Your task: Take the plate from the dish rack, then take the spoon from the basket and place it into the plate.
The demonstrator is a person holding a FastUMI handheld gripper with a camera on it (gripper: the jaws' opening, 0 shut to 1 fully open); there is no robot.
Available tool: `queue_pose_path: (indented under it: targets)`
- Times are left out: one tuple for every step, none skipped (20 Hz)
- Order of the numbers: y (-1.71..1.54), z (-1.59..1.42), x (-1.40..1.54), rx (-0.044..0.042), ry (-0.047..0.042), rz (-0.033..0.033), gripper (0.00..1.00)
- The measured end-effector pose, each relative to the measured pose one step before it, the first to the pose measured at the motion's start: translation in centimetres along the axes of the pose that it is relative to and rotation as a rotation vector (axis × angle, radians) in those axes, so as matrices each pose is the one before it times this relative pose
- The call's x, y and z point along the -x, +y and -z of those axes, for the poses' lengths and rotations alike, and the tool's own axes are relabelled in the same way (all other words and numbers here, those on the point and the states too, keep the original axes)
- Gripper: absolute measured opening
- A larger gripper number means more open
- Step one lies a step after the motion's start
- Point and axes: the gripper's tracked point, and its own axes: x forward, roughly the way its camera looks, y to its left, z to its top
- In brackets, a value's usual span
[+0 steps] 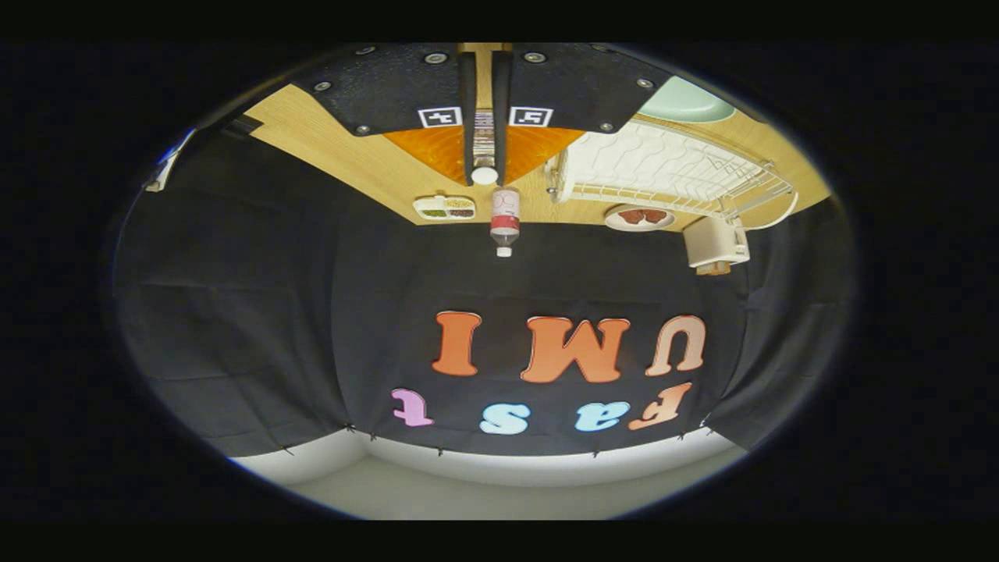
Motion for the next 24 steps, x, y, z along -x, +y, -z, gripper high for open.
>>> queue_pose_path:
  targets:
    - [0.061, -0.555, 0.648, 0.00117, -0.01062, -0.00205, 0.08]
    - [-0.013, -0.689, 0.76, -0.0031, -0.01476, 0.00006, 0.08]
    - [-0.012, -0.673, 0.616, -0.00564, -0.01214, -0.00064, 0.08]
    - [0.146, -0.656, 0.723, -0.0092, -0.0107, -0.00357, 0.08]
    - [0.288, -0.587, 0.763, -0.01025, -0.00887, -0.00848, 0.08]
    - [0.417, -0.571, 0.892, -0.00765, -0.0105, -0.01121, 0.08]
    - [0.497, -0.445, 0.777, -0.0005, -0.00958, -0.01158, 0.08]
    - [0.49, -0.367, 0.586, 0.00632, -0.00856, -0.01154, 0.08]
    - [0.476, -0.425, 0.85, 0.00647, -0.00934, -0.01202, 0.08]
    - [0.581, -0.416, 0.795, 0.00319, -0.01005, -0.01571, 0.08]
    - [0.856, -0.538, 0.784, -0.00044, -0.00942, -0.01897, 0.08]
    - [0.812, -0.346, 0.609, -0.00405, -0.00781, -0.0202, 0.08]
    - [0.922, -0.317, 0.778, -0.00286, -0.00677, -0.02327, 0.08]
    - [0.829, -0.284, 0.559, -0.00084, -0.0088, -0.02263, 0.08]
    - [0.913, -0.036, 0.556, 0.00346, -0.0046, -0.01875, 0.08]
    - [0.666, 0.084, 0.515, 0.00483, -0.00025, -0.01532, 0.08]
    - [0.657, 0.225, 0.524, 0.00451, 0.00349, -0.01691, 0.08]
    - [0.719, 0.434, 0.255, -0.00204, 0.00603, -0.01716, 0.08]
    - [0.813, 0.489, 0.399, -0.00514, 0.00908, -0.01872, 0.08]
    - [0.929, 0.622, 0.29, -0.00715, 0.01387, -0.02052, 0.08]
    - [0.789, 0.806, 0.327, -0.0114, 0.01541, -0.01749, 0.08]
    - [0.624, 0.774, 0.093, -0.00771, 0.01519, -0.01732, 0.08]
    - [0.351, 0.833, -0.053, -0.00885, 0.01622, -0.01016, 0.08]
    - [0.234, 0.827, -0.132, -0.00911, 0.01667, -0.00682, 0.08]
